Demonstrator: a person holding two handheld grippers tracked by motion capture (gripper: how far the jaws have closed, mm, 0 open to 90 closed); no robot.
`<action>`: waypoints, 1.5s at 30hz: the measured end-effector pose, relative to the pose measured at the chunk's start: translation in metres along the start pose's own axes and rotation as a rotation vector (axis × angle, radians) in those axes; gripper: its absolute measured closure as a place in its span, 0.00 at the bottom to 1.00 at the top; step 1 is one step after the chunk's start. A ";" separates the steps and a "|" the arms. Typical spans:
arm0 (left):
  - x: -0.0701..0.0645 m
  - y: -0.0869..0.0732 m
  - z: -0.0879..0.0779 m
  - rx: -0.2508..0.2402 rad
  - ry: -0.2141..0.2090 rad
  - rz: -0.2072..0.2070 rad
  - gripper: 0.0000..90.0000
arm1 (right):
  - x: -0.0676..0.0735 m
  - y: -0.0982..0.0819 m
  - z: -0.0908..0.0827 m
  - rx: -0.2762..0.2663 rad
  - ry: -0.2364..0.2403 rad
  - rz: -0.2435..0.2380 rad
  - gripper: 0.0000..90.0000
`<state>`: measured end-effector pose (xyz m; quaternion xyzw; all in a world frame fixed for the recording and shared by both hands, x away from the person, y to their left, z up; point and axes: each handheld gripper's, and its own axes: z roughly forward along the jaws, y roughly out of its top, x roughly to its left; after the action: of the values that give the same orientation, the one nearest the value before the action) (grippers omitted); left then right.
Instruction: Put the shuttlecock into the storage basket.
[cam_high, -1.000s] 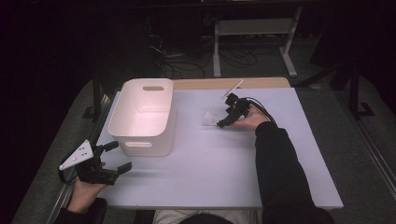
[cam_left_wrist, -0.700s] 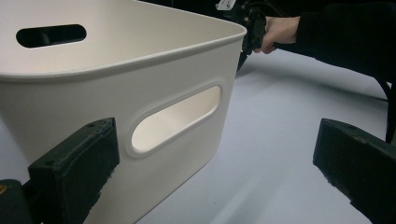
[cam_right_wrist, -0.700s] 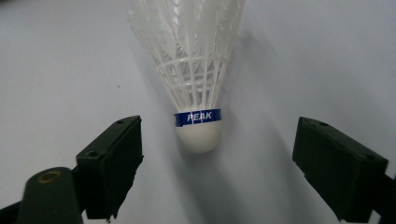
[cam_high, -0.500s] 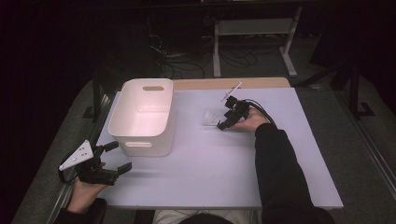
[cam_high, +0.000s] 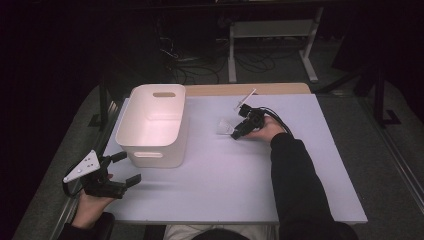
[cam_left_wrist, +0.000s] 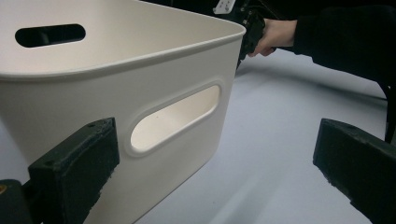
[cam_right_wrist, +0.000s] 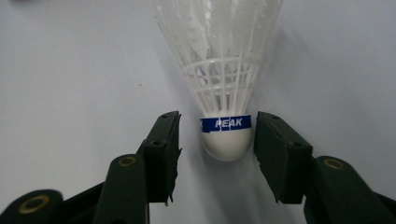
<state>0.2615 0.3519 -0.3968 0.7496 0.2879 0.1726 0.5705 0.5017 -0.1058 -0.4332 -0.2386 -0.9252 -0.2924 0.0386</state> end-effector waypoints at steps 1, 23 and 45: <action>0.000 0.000 0.000 0.000 0.000 0.000 0.00 | 0.001 0.000 0.000 0.000 -0.005 -0.005 0.58; 0.000 0.000 0.000 0.000 0.001 -0.001 0.00 | 0.009 0.008 -0.009 -0.026 -0.024 -0.010 0.71; 0.000 0.000 0.000 0.000 0.001 0.000 0.00 | 0.025 0.013 -0.044 -0.060 -0.064 -0.011 0.71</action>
<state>0.2615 0.3514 -0.3969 0.7495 0.2883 0.1726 0.5704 0.4828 -0.1111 -0.3848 -0.2437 -0.9181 -0.3125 -0.0001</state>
